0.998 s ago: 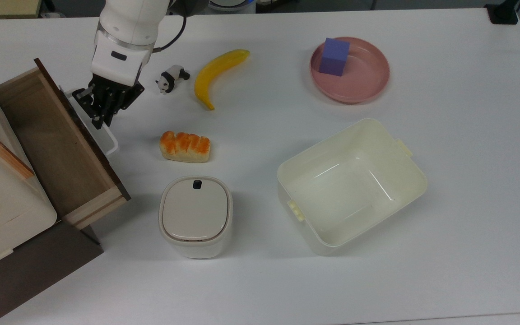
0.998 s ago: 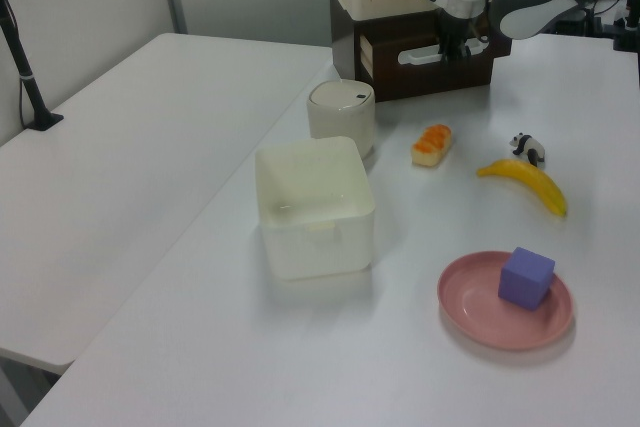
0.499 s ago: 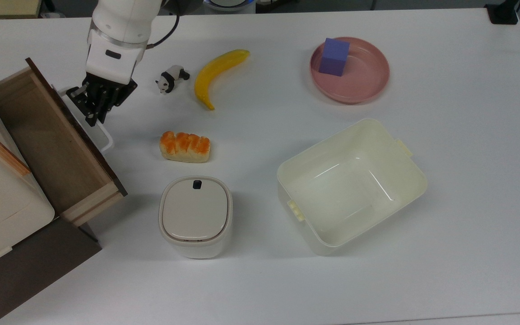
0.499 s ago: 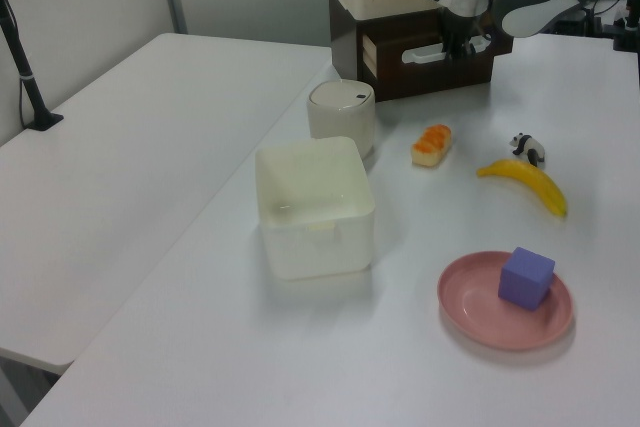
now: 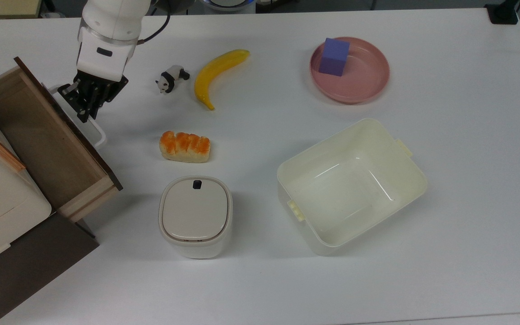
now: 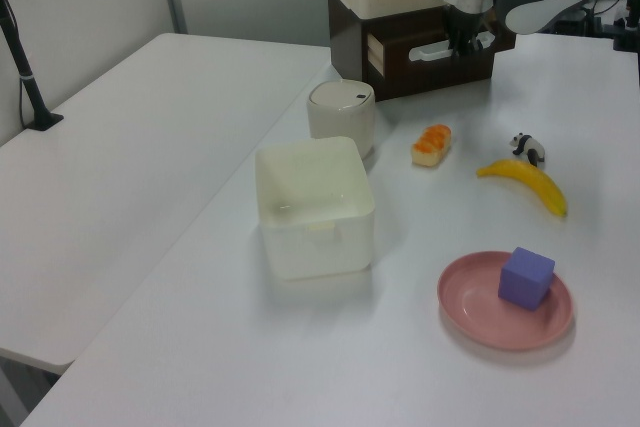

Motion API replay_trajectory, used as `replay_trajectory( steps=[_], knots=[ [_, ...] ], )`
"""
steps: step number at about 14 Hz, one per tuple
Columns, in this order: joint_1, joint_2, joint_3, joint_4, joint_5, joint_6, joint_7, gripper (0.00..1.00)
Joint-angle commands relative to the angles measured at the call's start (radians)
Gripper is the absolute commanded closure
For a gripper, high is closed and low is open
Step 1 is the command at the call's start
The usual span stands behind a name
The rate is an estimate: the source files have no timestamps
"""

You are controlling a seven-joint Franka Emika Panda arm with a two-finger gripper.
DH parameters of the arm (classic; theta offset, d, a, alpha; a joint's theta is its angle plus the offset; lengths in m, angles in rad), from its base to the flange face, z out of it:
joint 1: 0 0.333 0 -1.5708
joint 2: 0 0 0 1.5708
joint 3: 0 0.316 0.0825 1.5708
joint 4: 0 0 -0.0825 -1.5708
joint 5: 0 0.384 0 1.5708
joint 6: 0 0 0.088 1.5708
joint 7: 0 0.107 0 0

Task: Slide open the drawer
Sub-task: 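Open the gripper and release the drawer handle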

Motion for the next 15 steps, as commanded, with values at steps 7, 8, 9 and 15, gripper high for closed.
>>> replay_trajectory(
  steps=[7,8,9,15],
  knots=[
    [0.006,-0.046,0.004,-0.030,-0.043,0.002,0.133,0.95],
    [0.006,-0.049,0.006,-0.031,-0.043,0.001,0.133,0.89],
    [0.006,-0.055,0.006,-0.031,-0.041,-0.005,0.133,0.72],
    [0.078,-0.065,0.006,-0.002,0.085,-0.079,0.134,0.00]
  ],
)
